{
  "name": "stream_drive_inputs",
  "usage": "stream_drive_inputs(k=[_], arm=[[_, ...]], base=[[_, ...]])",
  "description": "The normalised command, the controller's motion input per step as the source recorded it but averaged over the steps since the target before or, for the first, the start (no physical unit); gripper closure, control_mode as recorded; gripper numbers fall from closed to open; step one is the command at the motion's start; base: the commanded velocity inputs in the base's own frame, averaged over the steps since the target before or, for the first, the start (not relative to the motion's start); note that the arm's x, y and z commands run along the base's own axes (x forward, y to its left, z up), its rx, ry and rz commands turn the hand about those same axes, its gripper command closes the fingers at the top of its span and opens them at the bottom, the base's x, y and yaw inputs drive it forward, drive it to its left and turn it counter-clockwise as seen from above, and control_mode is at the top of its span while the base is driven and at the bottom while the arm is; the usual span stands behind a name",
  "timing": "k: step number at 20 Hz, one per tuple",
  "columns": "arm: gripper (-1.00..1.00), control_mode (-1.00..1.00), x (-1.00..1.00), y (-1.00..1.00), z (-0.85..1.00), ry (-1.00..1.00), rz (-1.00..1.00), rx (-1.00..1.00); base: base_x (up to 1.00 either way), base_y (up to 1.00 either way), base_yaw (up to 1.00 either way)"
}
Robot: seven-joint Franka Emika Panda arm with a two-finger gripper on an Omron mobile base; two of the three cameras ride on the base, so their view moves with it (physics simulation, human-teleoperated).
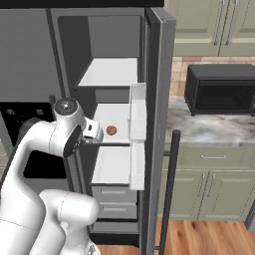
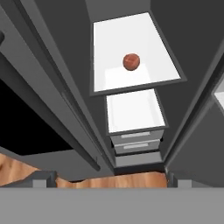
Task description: Retrieve the orange and peach from the fridge and place them into the bowl on the dining table.
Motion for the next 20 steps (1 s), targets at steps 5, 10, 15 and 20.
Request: stream_drive_inputs(k=[5,10,15,20], arm=[[-1.00,-1.00,0.21,-0.04,0.00,0.02,0.00,-0.02],[-1.00,-1.00,0.39,-0.17,-0.11,0.01,0.01,0.00],[-1.00,-1.00,0.49,-0.22,-0.15,0.00,0.06,0.00],[-1.00,-1.00,0.56,-0.01,-0.15,0.02,0.06,0.00]], base=[[0.00,0.00,0.00],[0.00,0.00,0.00],[0.00,0.00,0.00],[0.00,0.00,0.00]])
